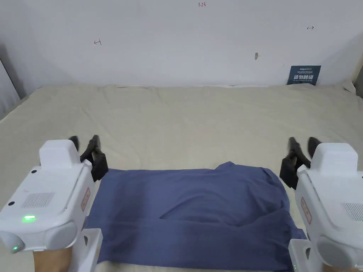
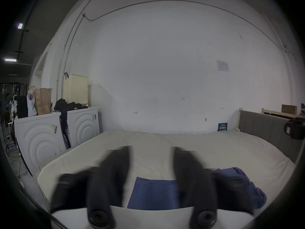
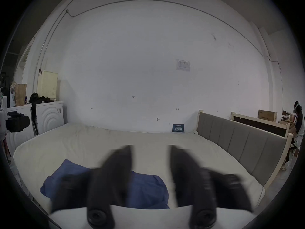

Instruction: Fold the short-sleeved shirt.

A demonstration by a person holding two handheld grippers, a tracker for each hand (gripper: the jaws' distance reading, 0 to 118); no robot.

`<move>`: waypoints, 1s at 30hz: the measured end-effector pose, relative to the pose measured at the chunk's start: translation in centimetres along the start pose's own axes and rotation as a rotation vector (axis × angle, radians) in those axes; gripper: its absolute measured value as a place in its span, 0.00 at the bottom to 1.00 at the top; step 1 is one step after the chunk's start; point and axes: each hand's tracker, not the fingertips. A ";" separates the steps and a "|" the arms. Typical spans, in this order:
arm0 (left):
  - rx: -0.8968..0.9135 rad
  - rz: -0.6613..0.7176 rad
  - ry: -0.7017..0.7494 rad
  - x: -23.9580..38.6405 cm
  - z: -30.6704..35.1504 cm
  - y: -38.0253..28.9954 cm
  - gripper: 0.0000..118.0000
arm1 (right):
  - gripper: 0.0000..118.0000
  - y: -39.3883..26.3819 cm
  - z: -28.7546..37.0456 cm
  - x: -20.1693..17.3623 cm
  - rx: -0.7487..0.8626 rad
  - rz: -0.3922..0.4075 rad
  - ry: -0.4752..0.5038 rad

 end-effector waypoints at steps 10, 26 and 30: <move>-0.148 0.057 -0.058 0.2 -5.0 -1.5 0.00 | 0.02 -1.1 -2.5 0.1 -0.032 -0.006 0.032; -0.629 0.047 -0.053 -3.9 -27.6 -8.4 0.32 | 0.02 -2.0 -12.7 -0.2 -0.126 0.017 0.011; -0.762 0.050 -0.020 -4.8 -31.3 -11.8 0.96 | 0.02 -3.6 -15.3 -0.6 -0.172 0.038 0.002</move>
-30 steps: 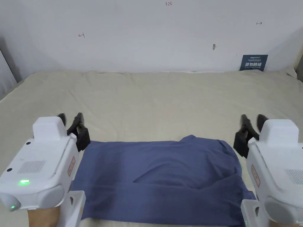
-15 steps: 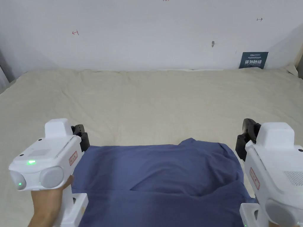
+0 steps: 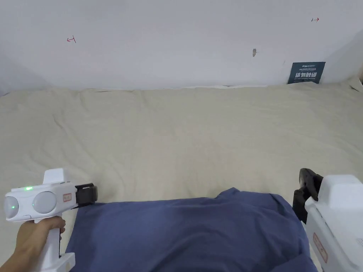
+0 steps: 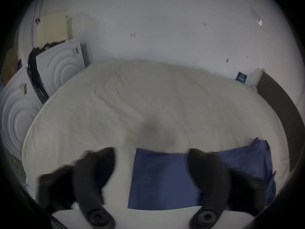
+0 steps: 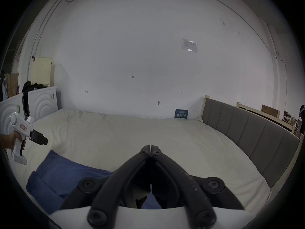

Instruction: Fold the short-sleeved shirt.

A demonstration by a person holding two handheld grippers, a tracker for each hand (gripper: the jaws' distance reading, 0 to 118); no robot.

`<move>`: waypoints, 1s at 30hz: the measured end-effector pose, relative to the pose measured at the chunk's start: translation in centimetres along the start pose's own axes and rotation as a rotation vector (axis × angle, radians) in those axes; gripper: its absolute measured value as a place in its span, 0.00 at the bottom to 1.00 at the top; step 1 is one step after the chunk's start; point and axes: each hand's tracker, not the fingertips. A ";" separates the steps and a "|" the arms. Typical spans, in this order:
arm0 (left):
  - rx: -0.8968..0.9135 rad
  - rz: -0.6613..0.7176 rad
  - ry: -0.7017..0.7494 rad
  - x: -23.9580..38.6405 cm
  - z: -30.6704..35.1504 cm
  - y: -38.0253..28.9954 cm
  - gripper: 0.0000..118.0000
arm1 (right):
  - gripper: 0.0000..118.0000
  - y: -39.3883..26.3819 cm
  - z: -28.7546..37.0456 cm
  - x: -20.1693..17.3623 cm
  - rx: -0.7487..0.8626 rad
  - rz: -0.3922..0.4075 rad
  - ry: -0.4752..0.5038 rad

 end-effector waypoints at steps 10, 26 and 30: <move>-0.147 -0.004 0.079 0.7 -8.4 -1.0 0.67 | 0.02 -3.8 -4.0 0.6 -0.127 -0.018 -0.030; 0.013 0.012 -0.073 1.4 -2.5 -0.5 0.03 | 0.96 -7.5 -19.0 5.0 -0.525 -0.055 0.059; 0.040 -0.017 -0.084 1.5 -0.4 -0.3 0.03 | 0.90 -9.7 -24.0 4.2 -0.625 -0.004 0.069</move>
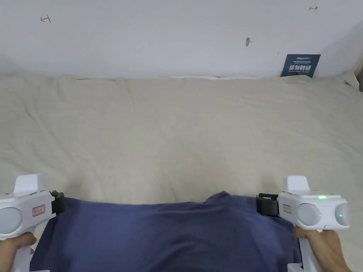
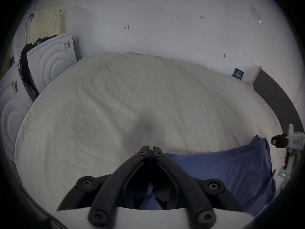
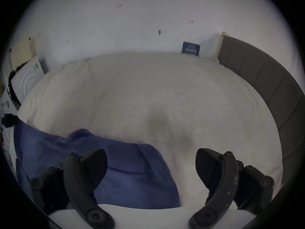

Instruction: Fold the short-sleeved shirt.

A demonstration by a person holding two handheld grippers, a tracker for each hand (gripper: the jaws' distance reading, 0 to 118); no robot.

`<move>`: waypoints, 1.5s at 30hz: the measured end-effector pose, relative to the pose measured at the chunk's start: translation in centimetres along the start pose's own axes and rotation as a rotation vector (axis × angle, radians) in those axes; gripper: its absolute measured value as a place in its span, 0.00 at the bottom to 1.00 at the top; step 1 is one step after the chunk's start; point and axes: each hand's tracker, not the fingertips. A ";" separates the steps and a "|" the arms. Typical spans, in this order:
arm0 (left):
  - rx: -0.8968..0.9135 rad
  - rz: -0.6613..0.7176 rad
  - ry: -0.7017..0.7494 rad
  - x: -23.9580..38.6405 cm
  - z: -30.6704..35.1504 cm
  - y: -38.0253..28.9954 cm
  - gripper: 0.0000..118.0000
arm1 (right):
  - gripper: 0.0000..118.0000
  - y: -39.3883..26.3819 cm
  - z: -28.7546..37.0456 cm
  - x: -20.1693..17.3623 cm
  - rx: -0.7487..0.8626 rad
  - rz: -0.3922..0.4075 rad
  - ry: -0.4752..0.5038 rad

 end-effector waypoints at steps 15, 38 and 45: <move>0.010 0.022 0.036 -1.5 3.2 -1.6 0.03 | 0.06 -1.3 5.1 -1.1 0.114 0.096 0.084; -0.130 0.038 0.079 -5.3 14.9 -18.0 0.03 | 0.06 -22.1 22.3 1.5 0.104 -0.150 0.226; -0.226 0.005 0.117 -6.0 11.3 -22.2 0.03 | 0.06 -25.4 17.6 0.9 -0.030 -0.187 0.176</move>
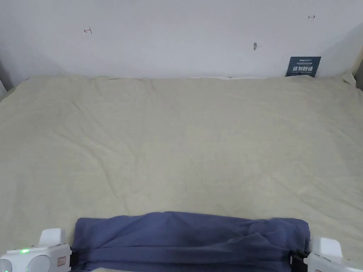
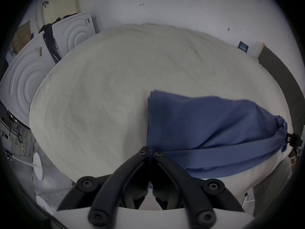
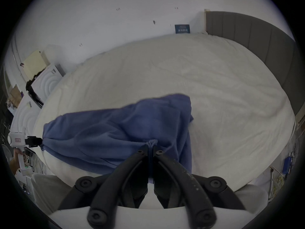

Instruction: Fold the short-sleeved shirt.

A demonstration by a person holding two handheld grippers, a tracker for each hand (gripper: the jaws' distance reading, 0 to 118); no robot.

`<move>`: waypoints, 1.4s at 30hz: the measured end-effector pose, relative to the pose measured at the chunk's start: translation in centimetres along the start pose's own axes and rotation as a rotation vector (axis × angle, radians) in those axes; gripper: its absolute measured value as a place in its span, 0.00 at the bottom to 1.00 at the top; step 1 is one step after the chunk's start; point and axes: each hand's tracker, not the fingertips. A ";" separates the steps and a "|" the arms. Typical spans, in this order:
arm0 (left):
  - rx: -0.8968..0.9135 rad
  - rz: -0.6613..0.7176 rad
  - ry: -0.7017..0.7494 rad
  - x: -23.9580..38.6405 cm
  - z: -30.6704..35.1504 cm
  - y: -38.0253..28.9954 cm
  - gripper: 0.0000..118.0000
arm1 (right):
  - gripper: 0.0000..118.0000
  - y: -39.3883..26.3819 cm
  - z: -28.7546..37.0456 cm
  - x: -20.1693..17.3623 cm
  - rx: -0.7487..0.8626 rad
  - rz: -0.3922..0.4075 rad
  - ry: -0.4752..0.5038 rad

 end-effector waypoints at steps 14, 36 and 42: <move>0.399 0.079 -0.143 1.9 12.5 6.4 0.96 | 0.87 7.9 11.5 -4.6 0.430 0.076 -0.011; 0.811 -0.106 -0.168 9.8 19.0 6.7 0.00 | 0.01 10.1 17.4 -11.7 0.831 0.219 -0.137; 0.483 0.033 -0.410 5.4 15.4 8.7 0.00 | 0.01 10.3 16.6 -11.9 0.811 0.218 -0.125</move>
